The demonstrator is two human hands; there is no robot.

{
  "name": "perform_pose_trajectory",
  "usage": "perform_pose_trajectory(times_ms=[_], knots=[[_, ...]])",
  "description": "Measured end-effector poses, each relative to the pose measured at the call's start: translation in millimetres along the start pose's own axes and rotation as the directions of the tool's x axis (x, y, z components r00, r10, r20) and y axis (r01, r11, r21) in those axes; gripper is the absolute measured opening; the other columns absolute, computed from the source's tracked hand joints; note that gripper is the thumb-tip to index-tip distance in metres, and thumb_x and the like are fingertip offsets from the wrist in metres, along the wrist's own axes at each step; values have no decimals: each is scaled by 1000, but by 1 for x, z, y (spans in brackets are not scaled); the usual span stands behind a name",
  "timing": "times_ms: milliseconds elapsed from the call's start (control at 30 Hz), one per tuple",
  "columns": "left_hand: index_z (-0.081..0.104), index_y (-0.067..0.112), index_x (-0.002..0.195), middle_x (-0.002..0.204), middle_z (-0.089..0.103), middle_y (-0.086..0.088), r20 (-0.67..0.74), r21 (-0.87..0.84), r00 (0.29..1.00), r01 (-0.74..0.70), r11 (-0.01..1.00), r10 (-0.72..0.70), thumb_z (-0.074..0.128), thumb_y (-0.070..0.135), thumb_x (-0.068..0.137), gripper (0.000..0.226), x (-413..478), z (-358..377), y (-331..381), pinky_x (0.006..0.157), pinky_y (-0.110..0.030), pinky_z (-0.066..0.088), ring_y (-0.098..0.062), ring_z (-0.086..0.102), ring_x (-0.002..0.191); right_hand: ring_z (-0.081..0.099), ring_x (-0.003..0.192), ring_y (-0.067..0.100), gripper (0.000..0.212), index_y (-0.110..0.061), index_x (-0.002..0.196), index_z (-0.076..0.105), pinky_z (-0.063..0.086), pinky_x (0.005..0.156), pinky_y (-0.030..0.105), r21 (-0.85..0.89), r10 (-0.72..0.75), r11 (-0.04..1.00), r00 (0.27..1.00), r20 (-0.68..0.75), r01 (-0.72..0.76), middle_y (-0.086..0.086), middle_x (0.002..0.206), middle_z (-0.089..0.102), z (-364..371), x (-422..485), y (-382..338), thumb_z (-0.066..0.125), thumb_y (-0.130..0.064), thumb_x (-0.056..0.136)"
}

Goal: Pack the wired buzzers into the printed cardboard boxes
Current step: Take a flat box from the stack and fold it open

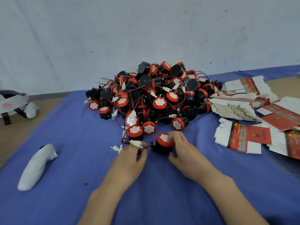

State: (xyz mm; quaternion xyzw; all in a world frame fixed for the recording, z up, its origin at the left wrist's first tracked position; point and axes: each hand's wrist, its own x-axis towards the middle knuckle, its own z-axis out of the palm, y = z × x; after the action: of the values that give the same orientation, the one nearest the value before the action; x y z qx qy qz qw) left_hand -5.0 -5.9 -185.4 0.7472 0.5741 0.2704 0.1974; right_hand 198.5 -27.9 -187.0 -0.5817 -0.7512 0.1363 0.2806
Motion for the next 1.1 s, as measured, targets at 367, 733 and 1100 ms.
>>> perform_pose_trajectory(times_ms=[367,733,1100], knots=[[50,43,125,116,57,24,67,166,981,-191,967,183,47,44,101,24,-4,13,19,78,-27,52,-1,60,102,57,92,7,35,-51,106,42,46,65,20,189,188,968,975,-121,-163,-25,110,57,-33,-20,32,46,-17,102],[56,14,104,96,66,-5,-246,433,963,207,877,-106,38,33,106,27,16,10,10,71,-39,53,-33,66,89,31,145,28,50,-21,148,39,24,118,46,-343,510,756,830,-228,-558,4,156,38,-64,-36,87,40,-46,104],[59,24,116,105,63,7,-300,192,944,-81,978,137,45,27,102,20,2,16,38,59,-34,47,-16,62,76,52,113,34,32,-21,128,55,38,94,43,-305,349,827,857,-380,-472,3,128,58,-72,-36,82,33,-33,108]])
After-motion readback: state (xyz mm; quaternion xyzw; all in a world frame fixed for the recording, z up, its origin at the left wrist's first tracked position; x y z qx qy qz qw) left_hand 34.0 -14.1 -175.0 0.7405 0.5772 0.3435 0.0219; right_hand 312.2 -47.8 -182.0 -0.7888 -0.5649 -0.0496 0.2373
